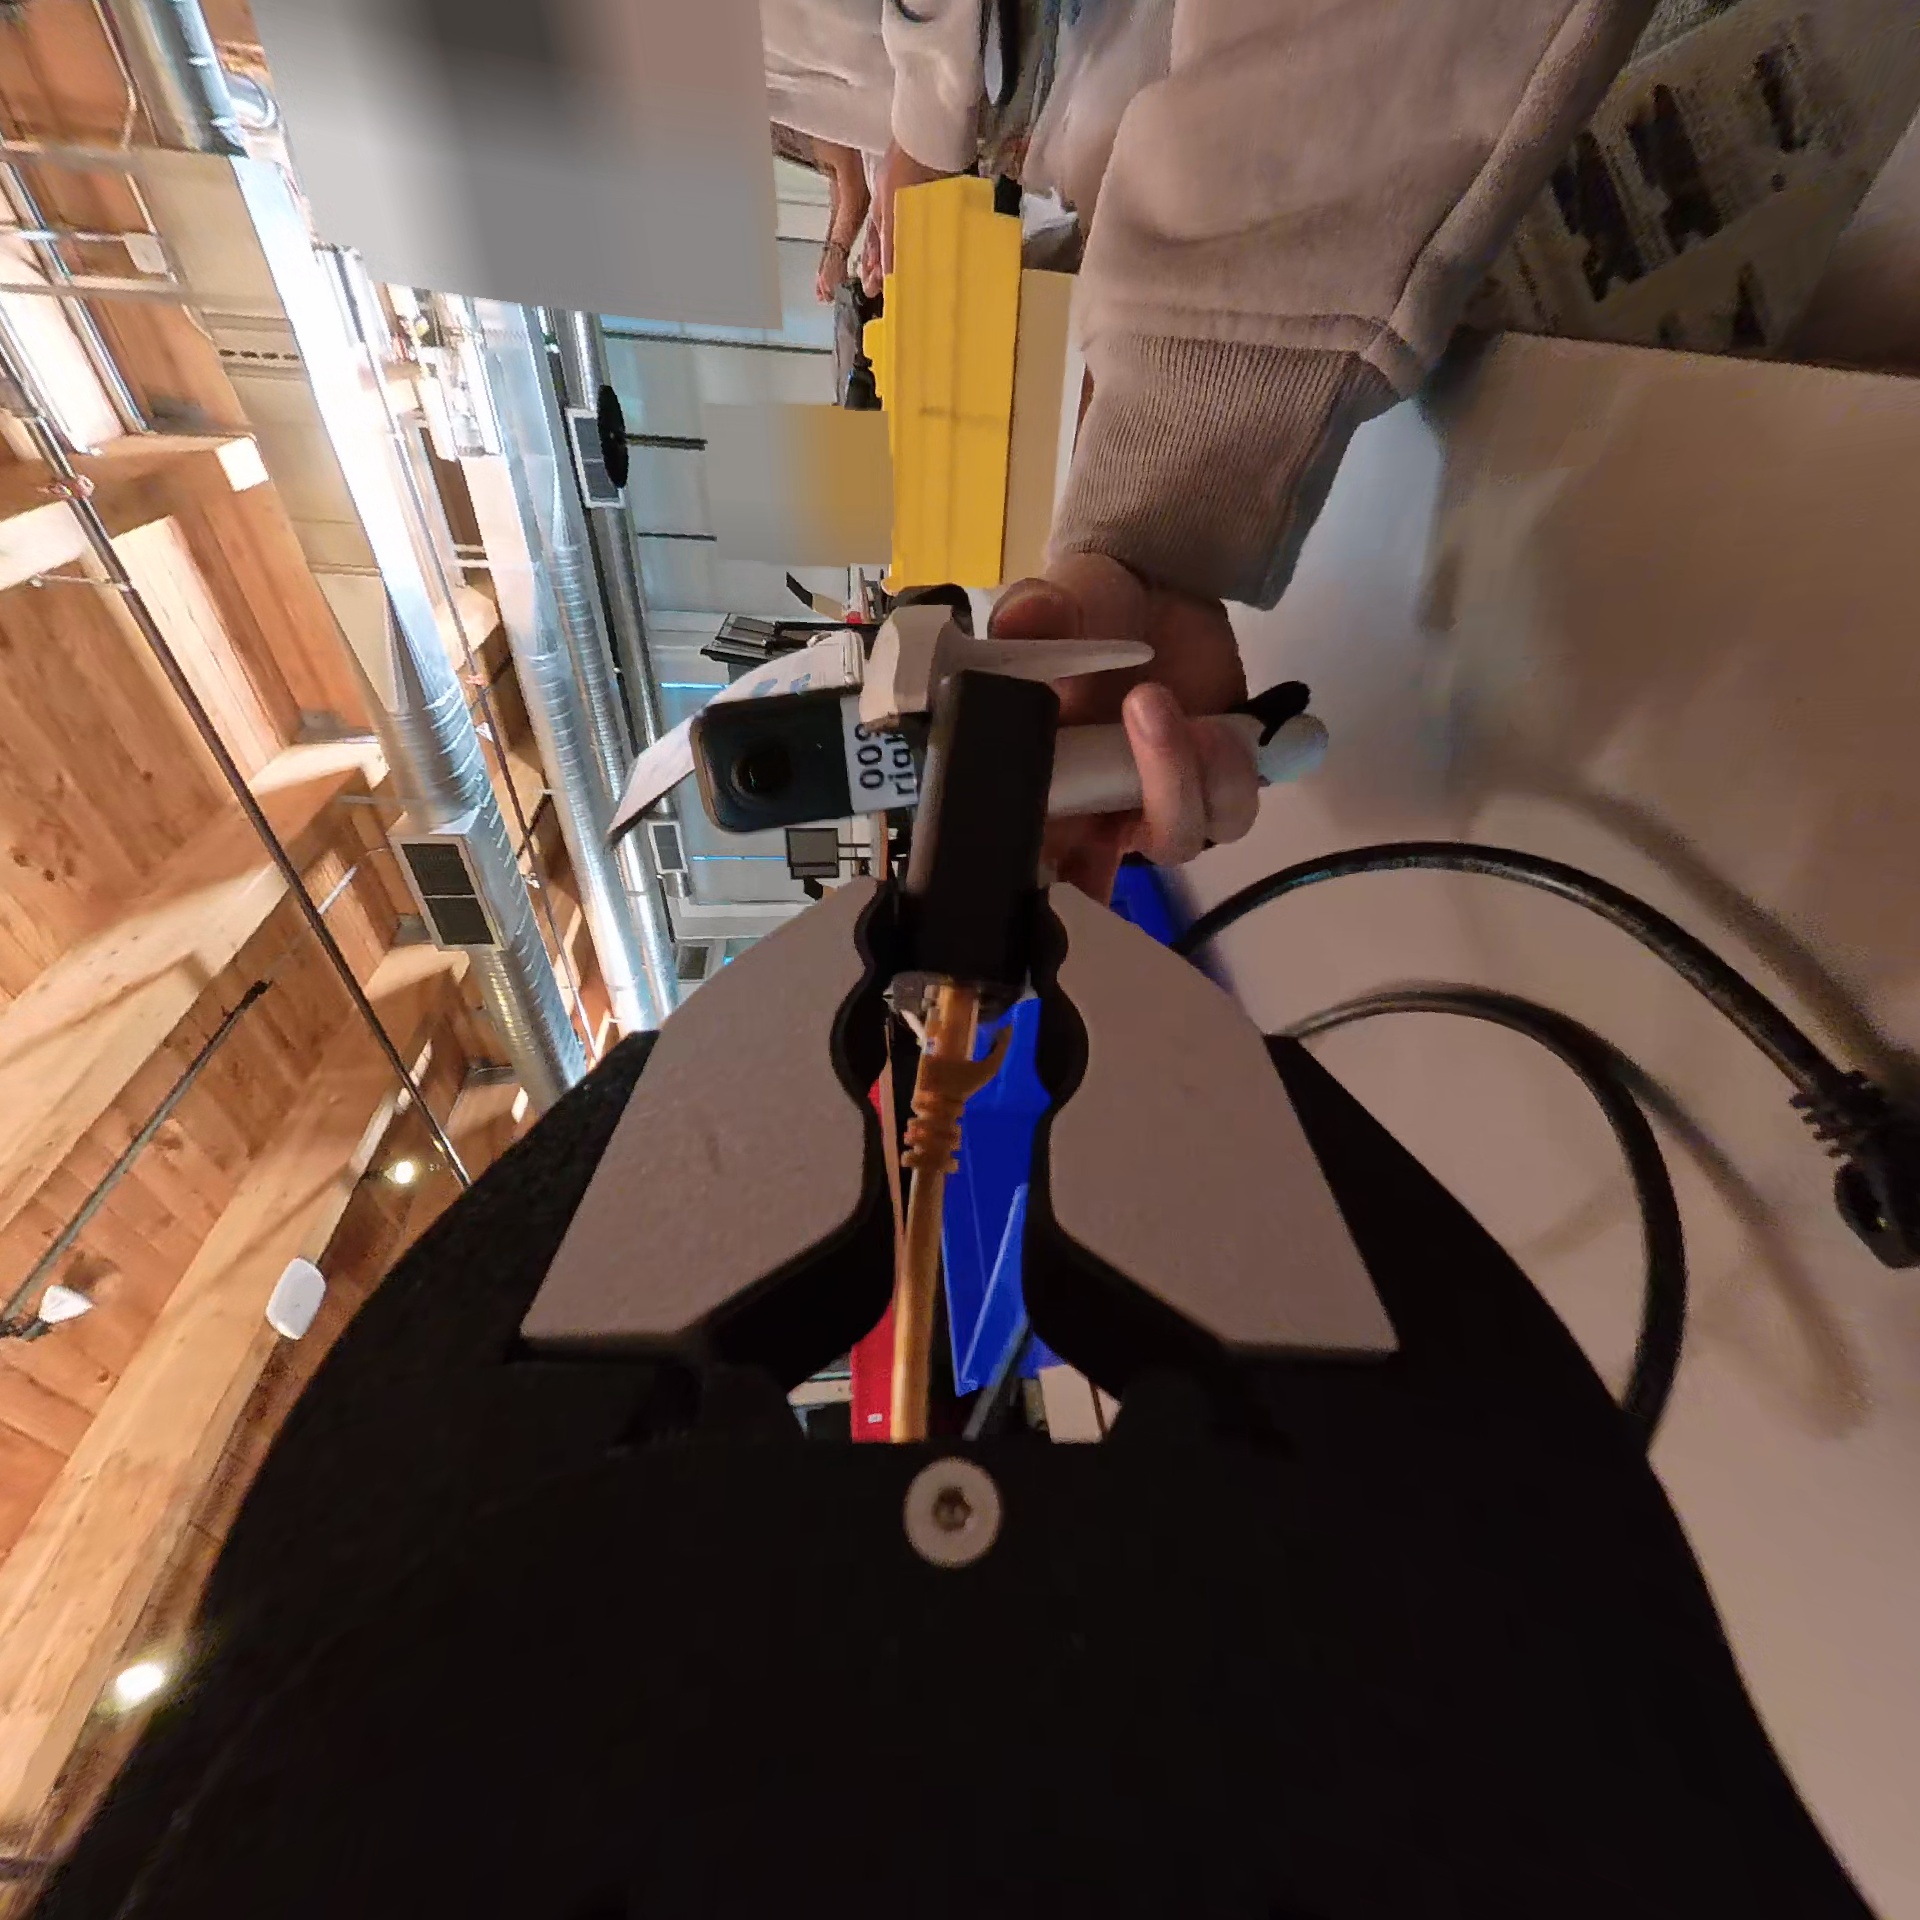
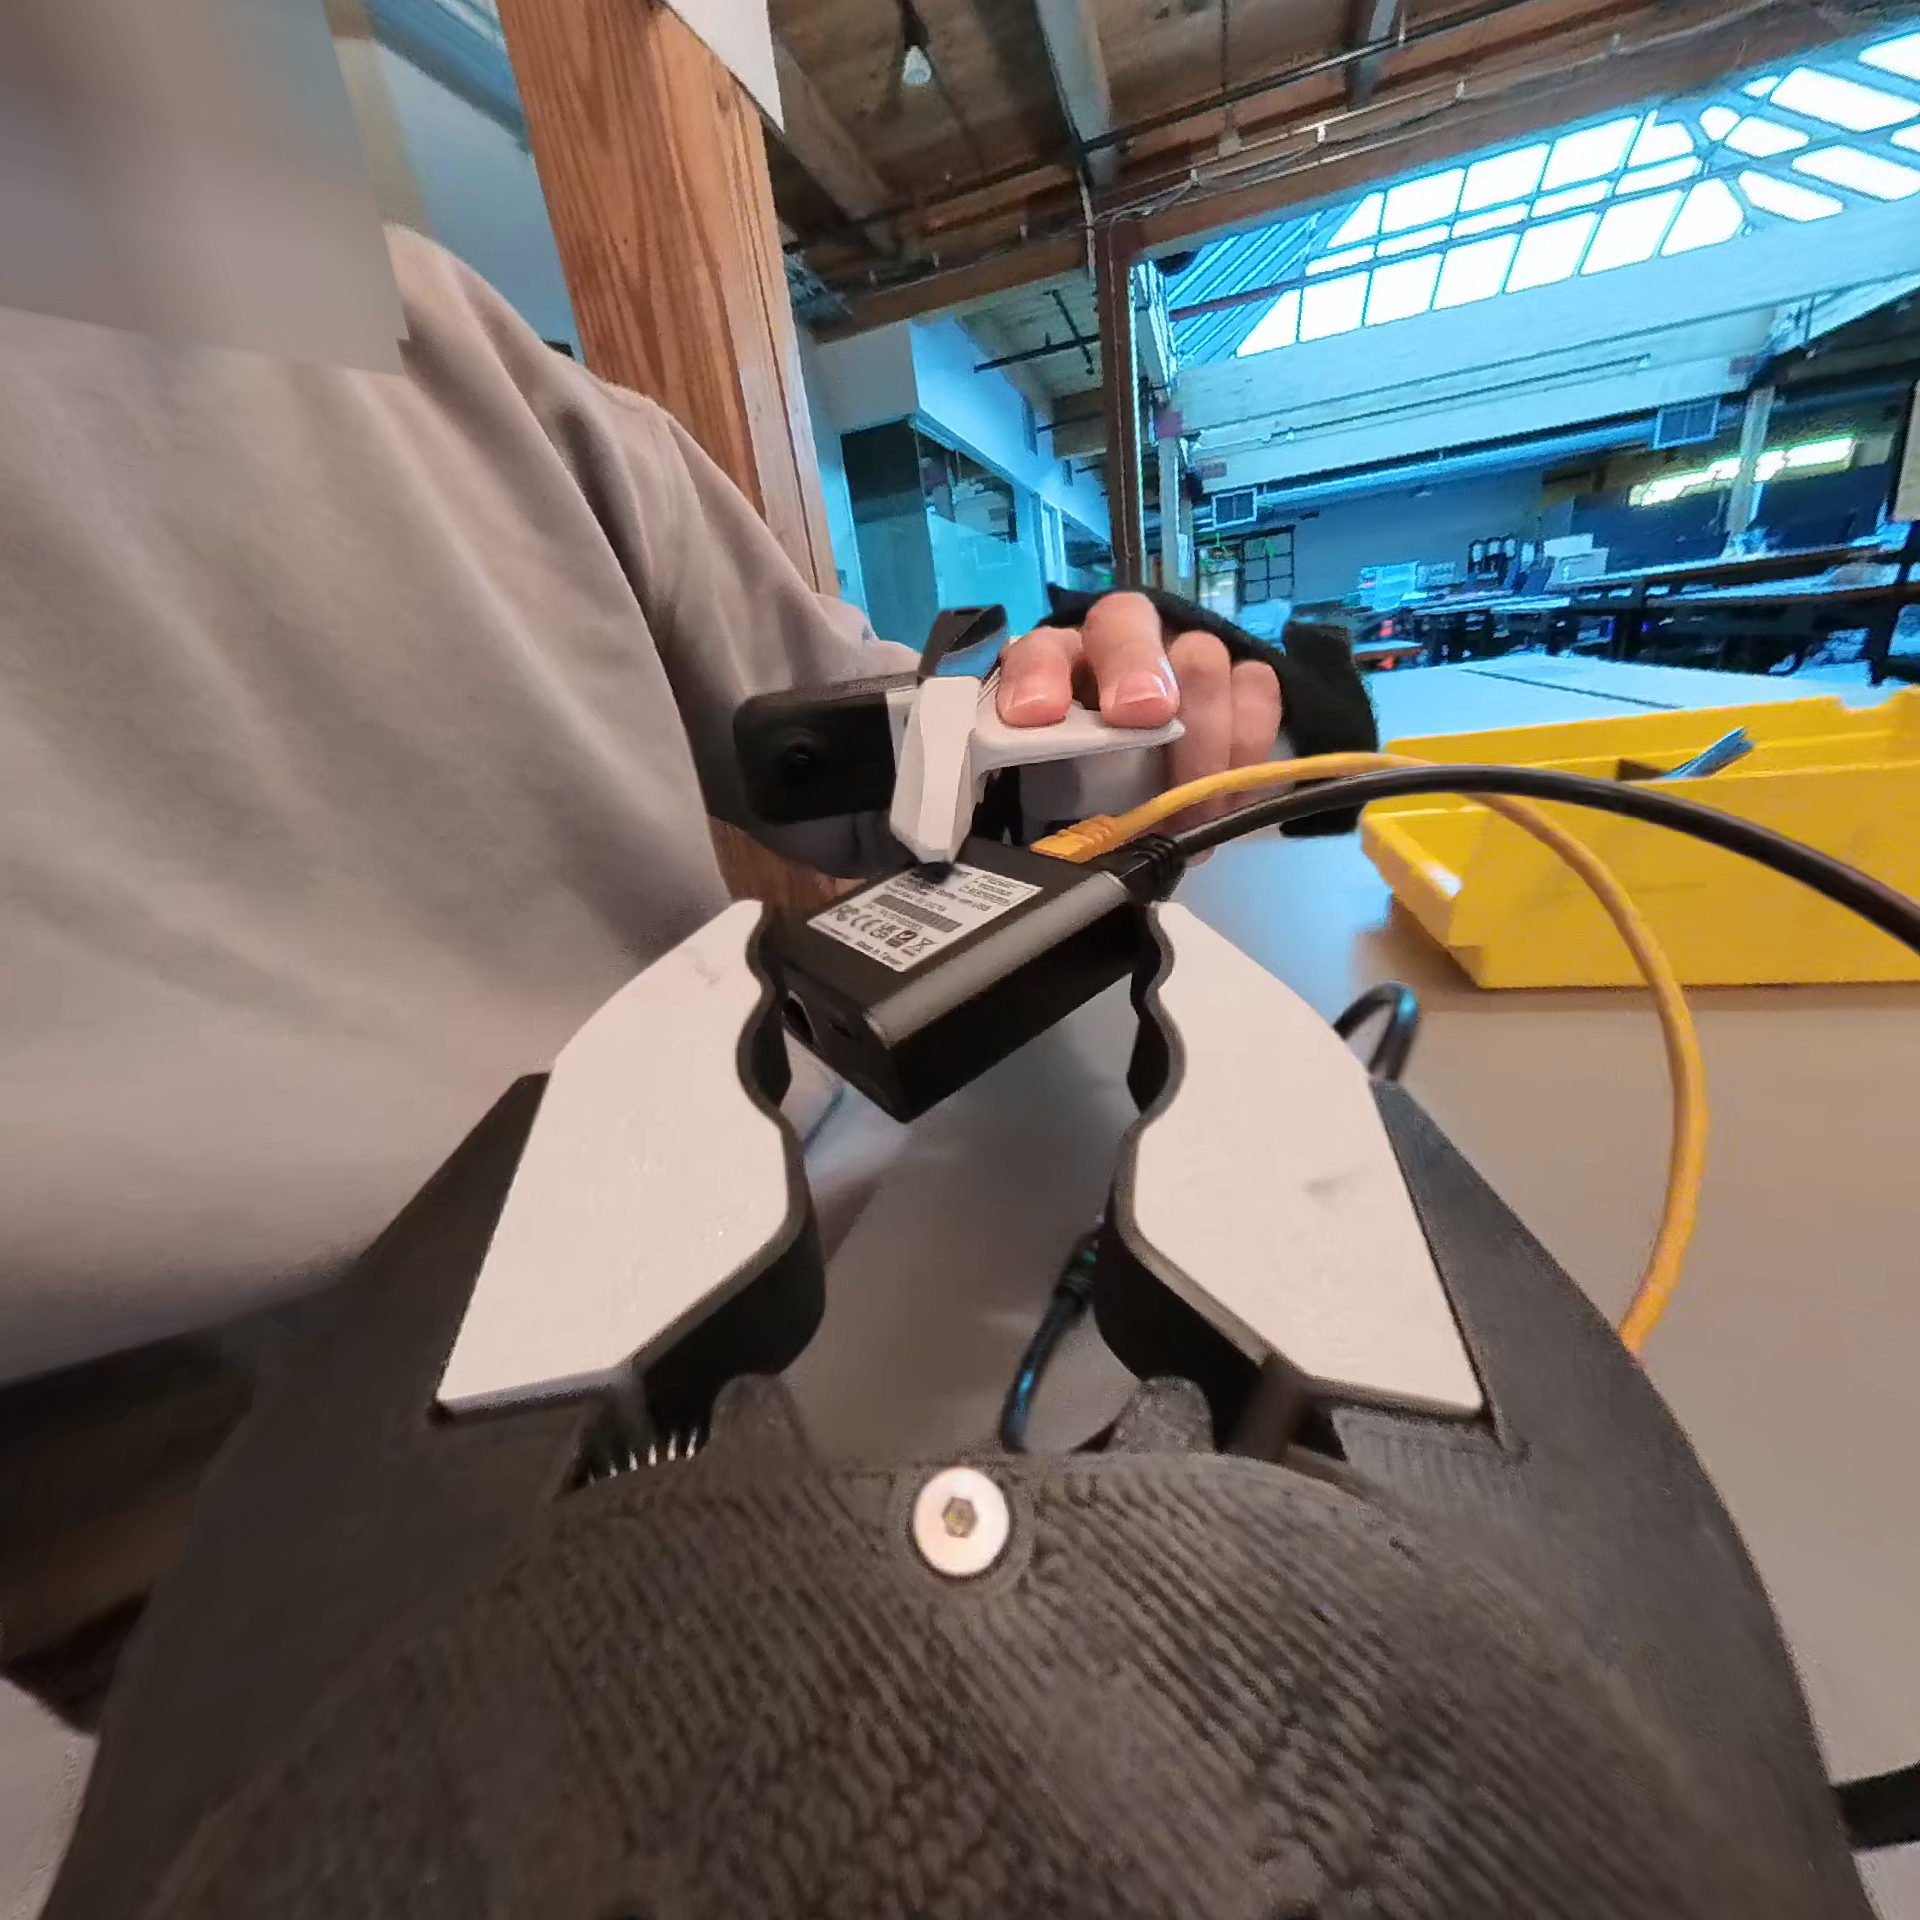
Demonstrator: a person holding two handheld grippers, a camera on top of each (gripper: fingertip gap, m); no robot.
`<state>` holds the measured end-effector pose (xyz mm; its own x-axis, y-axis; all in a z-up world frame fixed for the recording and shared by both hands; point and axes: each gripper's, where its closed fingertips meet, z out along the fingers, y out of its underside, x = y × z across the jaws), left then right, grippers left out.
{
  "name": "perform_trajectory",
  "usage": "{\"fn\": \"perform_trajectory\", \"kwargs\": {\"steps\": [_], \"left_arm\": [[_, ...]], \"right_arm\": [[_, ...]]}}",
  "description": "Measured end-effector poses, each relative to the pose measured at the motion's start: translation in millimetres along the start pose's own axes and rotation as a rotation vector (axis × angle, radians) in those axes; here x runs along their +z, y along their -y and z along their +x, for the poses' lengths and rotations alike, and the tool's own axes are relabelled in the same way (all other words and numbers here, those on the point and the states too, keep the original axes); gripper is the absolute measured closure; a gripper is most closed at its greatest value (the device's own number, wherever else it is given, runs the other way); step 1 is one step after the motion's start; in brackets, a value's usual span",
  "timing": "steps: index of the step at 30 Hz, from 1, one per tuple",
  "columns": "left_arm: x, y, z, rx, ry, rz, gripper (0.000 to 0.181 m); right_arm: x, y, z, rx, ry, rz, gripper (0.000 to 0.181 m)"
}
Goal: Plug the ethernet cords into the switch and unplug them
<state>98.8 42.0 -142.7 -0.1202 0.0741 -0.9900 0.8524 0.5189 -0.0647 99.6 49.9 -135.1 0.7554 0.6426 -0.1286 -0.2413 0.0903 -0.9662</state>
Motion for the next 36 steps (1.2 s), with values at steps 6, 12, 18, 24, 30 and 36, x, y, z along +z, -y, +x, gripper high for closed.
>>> {"fn": "perform_trajectory", "kwargs": {"steps": [6,12,18,24,30,36], "left_arm": [[-10,-38,-7,-0.14,0.049,-0.103,0.154],[-11,-40,-1,-0.252,0.031,-0.086,0.156],[-15,-40,-17,-0.416,0.086,-0.015,0.157],[-17,-40,-21,-0.375,0.085,-0.003,0.157],[-26,-64,-19,-0.47,0.123,-0.091,0.153],[-50,-98,-30,-1.334,0.263,-0.113,0.125]], "right_arm": [[-7,12,35,-0.153,-0.227,0.053,0.146],[-7,7,36,-0.161,-0.221,0.075,0.144],[-2,10,20,-0.188,-0.136,0.047,0.117],[4,13,25,-0.134,-0.106,0.082,0.121],[7,11,41,-0.293,-0.28,-0.014,0.121],[-9,23,81,-0.51,-0.727,-0.157,0.121]]}}
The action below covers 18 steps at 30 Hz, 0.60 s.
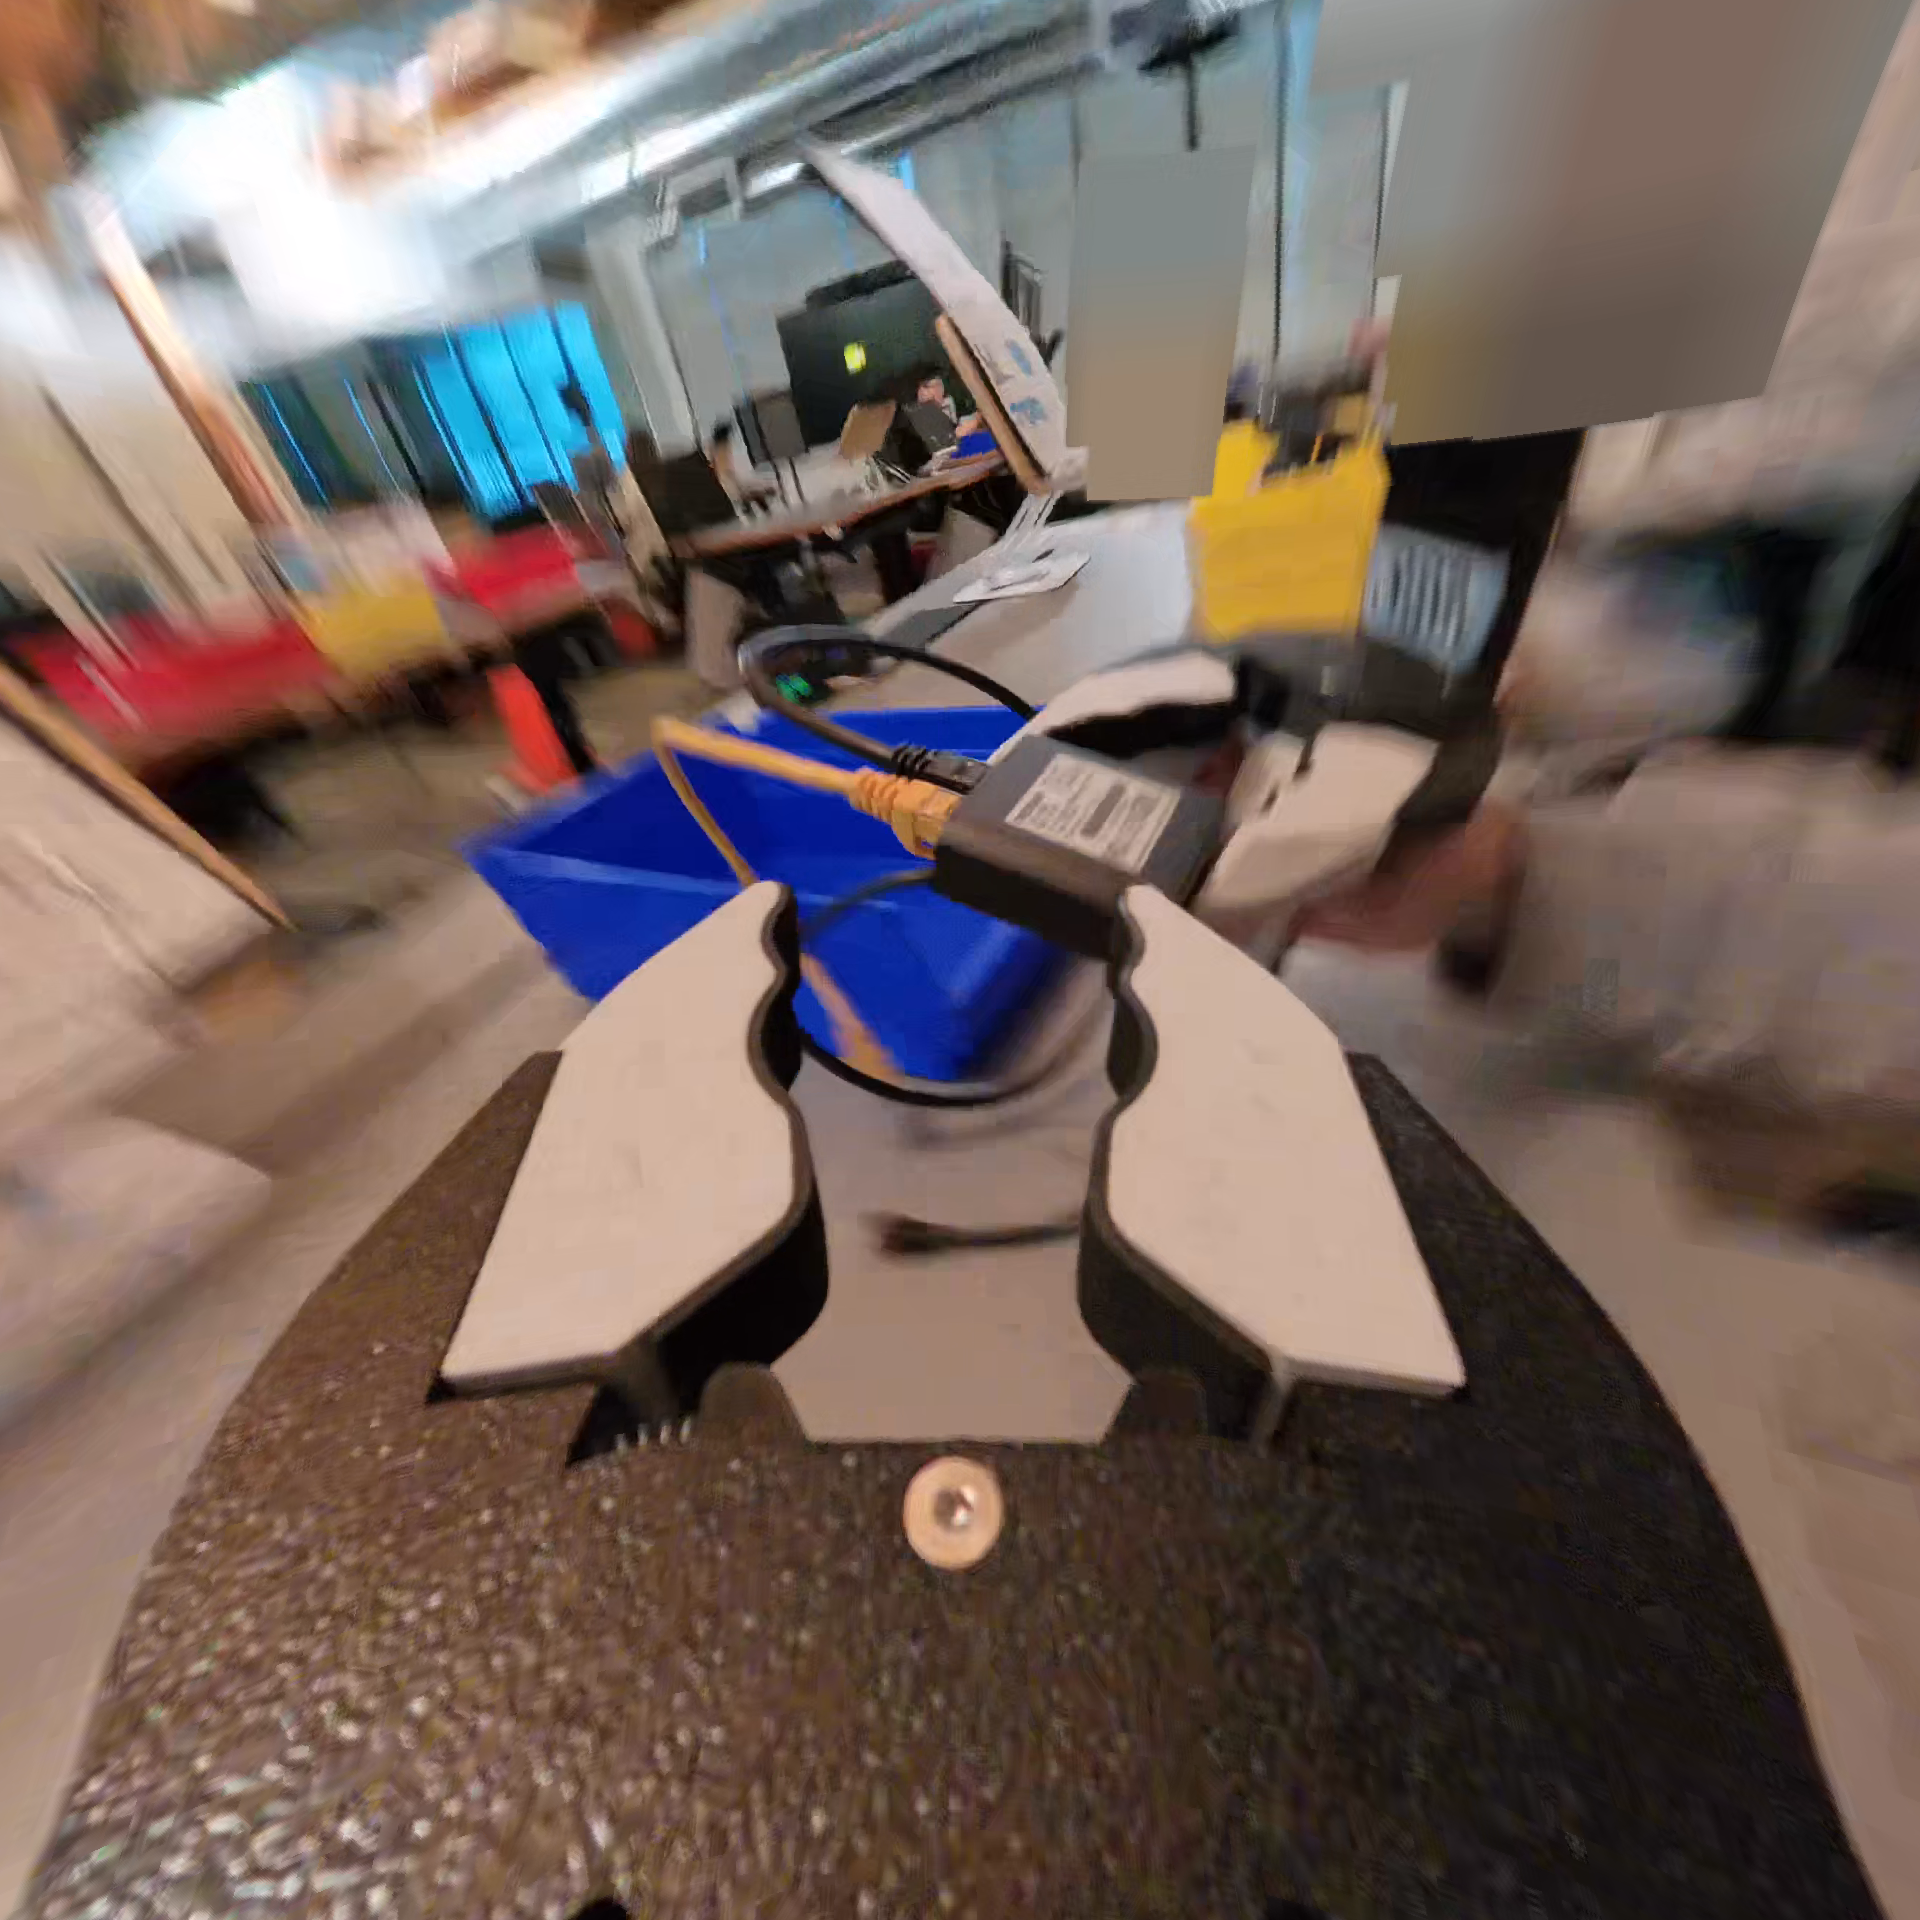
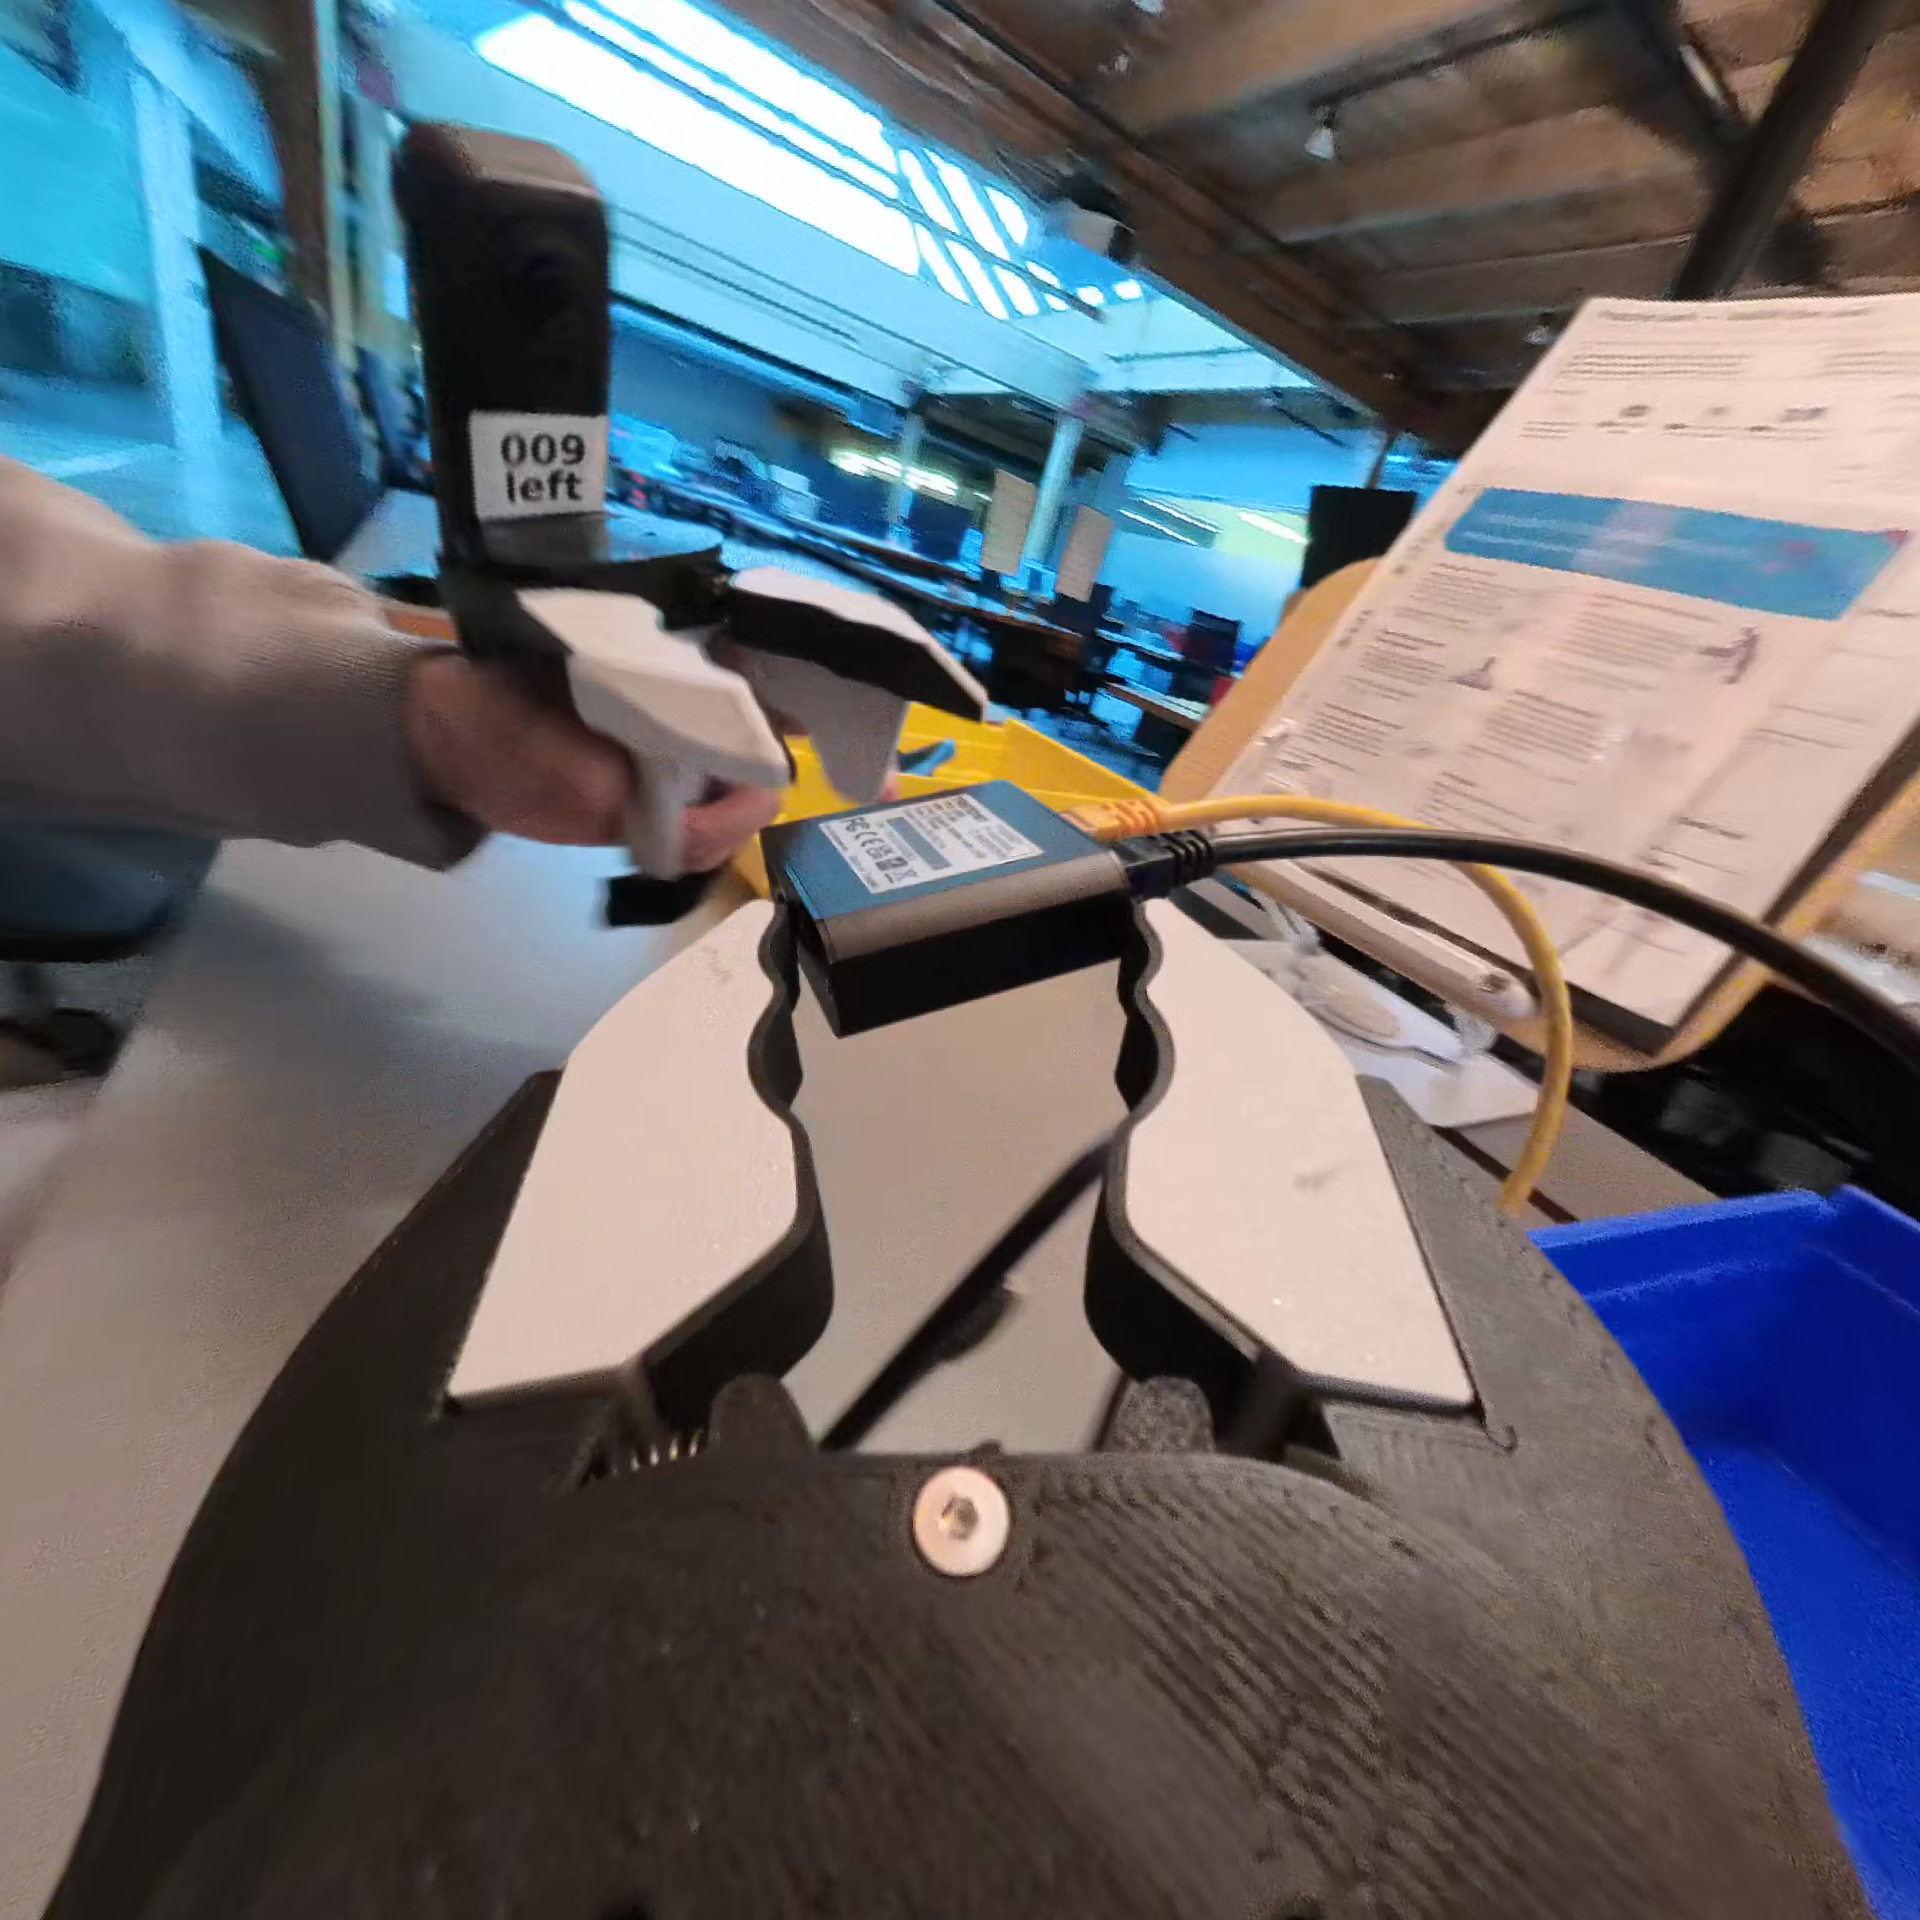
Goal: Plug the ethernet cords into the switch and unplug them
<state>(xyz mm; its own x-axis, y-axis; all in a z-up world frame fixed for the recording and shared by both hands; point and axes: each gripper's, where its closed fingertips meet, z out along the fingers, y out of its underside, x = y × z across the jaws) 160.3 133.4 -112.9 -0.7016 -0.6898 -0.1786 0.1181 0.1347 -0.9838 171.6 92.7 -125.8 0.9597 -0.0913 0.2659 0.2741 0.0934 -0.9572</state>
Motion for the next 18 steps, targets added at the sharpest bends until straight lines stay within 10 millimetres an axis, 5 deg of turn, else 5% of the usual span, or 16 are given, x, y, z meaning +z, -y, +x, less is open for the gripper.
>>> {"fn": "perform_trajectory", "kwargs": {"steps": [3,6,13,16,18], "left_arm": [[3,-7,5,-0.667,-0.088,-0.001,0.11],[4,-2,18,-1.103,-0.272,0.063,0.128],[3,-17,19,-1.378,-0.37,0.11,0.158],[-4,-34,28,-1.355,-0.448,-0.053,0.158],[-13,-47,22,-1.35,-0.433,-0.176,0.158]], "right_arm": [[10,1,2,-0.055,-0.129,0.006,0.121],[20,3,-3,-0.106,-0.212,0.014,0.121],[39,-6,-21,-0.215,-0.272,-0.035,0.121],[36,-16,-32,-0.226,-0.128,-0.096,0.124],[26,1,-43,-0.326,-0.034,-0.075,0.123]]}}
